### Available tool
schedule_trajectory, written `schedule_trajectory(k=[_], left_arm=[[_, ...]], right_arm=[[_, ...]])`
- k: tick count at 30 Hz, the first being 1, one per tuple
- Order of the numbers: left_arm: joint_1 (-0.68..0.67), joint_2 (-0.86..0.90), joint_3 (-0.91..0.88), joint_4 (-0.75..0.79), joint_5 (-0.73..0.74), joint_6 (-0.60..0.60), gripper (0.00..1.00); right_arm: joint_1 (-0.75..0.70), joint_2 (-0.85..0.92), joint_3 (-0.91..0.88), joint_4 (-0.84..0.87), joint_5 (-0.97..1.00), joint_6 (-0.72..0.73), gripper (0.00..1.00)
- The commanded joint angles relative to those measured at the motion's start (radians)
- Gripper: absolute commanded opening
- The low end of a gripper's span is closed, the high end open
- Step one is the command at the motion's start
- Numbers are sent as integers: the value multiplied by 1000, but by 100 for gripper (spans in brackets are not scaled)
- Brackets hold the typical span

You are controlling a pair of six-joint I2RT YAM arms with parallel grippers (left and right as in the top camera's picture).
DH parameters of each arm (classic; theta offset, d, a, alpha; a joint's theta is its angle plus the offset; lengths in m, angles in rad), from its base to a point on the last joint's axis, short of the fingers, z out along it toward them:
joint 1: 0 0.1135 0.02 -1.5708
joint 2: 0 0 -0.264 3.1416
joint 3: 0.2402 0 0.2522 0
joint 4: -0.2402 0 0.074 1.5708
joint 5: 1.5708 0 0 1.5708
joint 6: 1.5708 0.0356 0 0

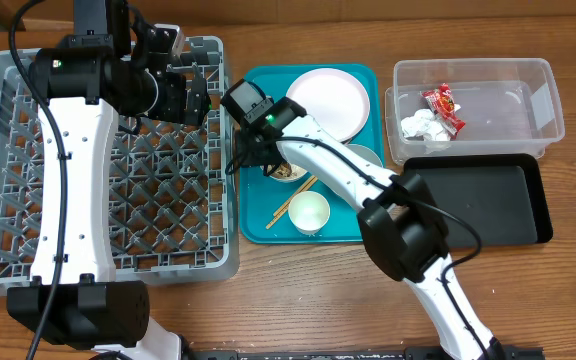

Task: Sort waste into correct bins and load items into the dishwasher
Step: 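Grasp the white bowl of rice with the right gripper and lift, then tip the rice bowl over the black tray to dump the scraps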

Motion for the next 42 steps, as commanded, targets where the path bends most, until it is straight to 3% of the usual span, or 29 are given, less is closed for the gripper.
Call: schedule_trajectory(k=[1,5,10,12,30,38,42], left_arm=[[-2,4,22,1,-6,-14,100],[-2,4,22,1,-6,-14,100],[-2,4,22,1,-6,-14,100],[-2,4,22,1,-6,-14,100],[-2,4,22,1,-6,-14,100],[-2,4,22,1,-6,-14,100],[-2,4,22,1,-6,-14,100]], right_arm=[[-8,11,7,-2,29,4,37],[-8,11,7,-3,30,4,18],[-8,5,9,-12,30,3,12],[-8,-5,21,-32,29,3,4],[-70,-175,443,-481,30,-71,4],[-183,-345,475,-713,29,-79,4],[-259,-439,428,-721,-85,-121,4]])
